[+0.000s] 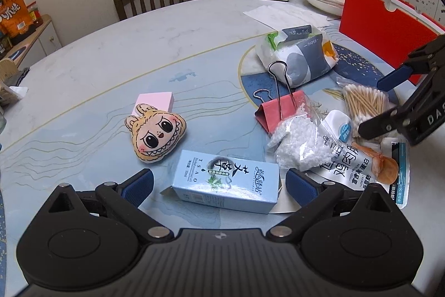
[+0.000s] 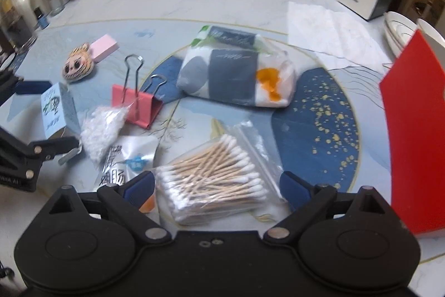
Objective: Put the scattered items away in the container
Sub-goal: 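Grasp the light-blue carton with the left tool while the right tool grasps the cotton swab bag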
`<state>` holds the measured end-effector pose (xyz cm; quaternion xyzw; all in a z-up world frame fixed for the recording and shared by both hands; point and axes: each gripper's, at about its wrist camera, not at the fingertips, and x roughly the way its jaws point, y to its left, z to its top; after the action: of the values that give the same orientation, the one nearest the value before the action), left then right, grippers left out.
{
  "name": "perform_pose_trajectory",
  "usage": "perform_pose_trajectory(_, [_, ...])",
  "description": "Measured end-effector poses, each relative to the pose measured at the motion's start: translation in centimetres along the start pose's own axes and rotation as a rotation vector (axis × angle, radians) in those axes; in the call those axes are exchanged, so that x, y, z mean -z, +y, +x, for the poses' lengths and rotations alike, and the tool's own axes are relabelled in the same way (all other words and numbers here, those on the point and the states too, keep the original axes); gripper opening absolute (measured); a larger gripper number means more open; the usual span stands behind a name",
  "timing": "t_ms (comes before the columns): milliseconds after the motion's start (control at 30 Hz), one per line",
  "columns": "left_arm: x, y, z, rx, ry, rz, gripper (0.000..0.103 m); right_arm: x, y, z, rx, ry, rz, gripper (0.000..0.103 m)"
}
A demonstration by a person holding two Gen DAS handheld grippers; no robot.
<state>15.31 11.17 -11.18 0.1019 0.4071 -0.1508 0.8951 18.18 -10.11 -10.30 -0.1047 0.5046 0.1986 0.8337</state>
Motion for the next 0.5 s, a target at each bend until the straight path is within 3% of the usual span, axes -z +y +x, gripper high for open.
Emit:
perform_pose_trajectory(133, [0.09,0.05,0.08,0.005,0.006,-0.005,0.096,0.11,0.04,0.5,-0.001,0.013,-0.006,0.094])
perform_pose_trajectory(200, [0.12,0.08,0.15,0.009,0.011,-0.009,0.087,0.18,-0.14,0.58,-0.011,0.016,-0.004,0.091])
perform_pose_trajectory(367, [0.18,0.02,0.09,0.018,0.016,-0.024,0.076,0.24,-0.38,0.68,-0.017,0.014,-0.008,0.088])
perform_pose_trajectory(500, [0.2,-0.04,-0.14,0.005,0.023,-0.036,0.074,0.24,-0.57,0.53,-0.02,0.01,-0.006,0.083])
